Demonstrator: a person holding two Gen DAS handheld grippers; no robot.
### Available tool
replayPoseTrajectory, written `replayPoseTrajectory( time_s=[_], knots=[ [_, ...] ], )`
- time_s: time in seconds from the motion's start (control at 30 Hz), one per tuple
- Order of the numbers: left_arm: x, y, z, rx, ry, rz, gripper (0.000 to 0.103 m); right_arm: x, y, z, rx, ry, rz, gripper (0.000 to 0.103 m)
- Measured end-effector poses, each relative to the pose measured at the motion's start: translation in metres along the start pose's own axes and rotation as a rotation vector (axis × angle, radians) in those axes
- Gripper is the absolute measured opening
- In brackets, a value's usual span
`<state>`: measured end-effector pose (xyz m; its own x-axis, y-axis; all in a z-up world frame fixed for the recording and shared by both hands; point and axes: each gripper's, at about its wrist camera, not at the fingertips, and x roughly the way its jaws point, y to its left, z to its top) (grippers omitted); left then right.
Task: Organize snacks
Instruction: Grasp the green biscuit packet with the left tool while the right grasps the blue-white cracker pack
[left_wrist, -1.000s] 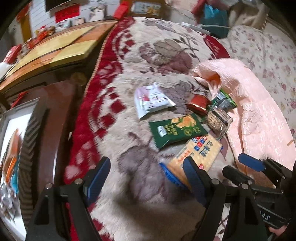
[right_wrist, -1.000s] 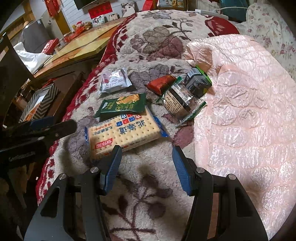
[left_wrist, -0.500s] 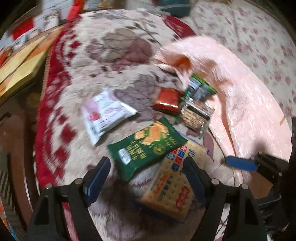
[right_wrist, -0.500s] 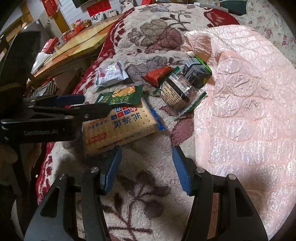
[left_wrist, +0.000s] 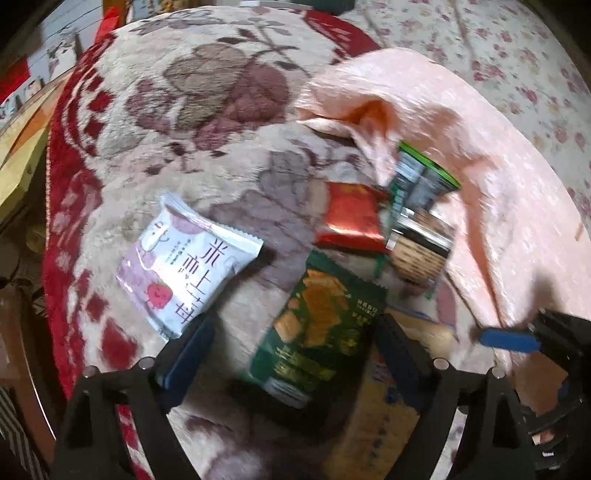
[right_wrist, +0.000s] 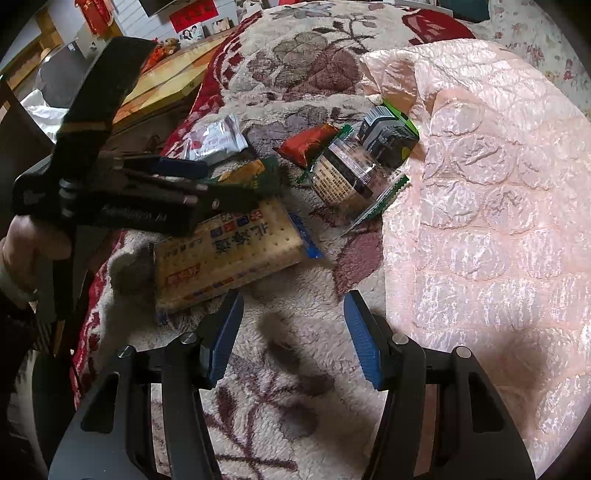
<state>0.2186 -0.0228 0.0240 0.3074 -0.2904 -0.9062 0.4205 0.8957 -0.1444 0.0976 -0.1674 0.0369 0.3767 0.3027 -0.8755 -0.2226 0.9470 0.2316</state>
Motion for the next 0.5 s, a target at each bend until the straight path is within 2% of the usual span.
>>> replayPoseTrajectory(
  time_s=[0.2, 0.37, 0.43, 0.5],
  knots=[
    [0.004, -0.011, -0.005, 0.057, 0.006, 0.084, 0.09, 0.0, -0.002, 0.002, 0.008, -0.007, 0.007, 0.057],
    [0.008, -0.021, -0.005, 0.066, 0.015, 0.126, 0.09, 0.002, 0.003, 0.005, 0.005, -0.008, 0.019, 0.057],
    [0.009, -0.022, -0.005, 0.065, 0.016, 0.132, 0.081, 0.003, 0.007, 0.006, -0.001, -0.006, 0.024, 0.057],
    [0.008, -0.028, -0.007, 0.083, 0.008, 0.133, 0.065, 0.004, 0.009, 0.007, -0.004, -0.005, 0.023, 0.057]
  ],
)
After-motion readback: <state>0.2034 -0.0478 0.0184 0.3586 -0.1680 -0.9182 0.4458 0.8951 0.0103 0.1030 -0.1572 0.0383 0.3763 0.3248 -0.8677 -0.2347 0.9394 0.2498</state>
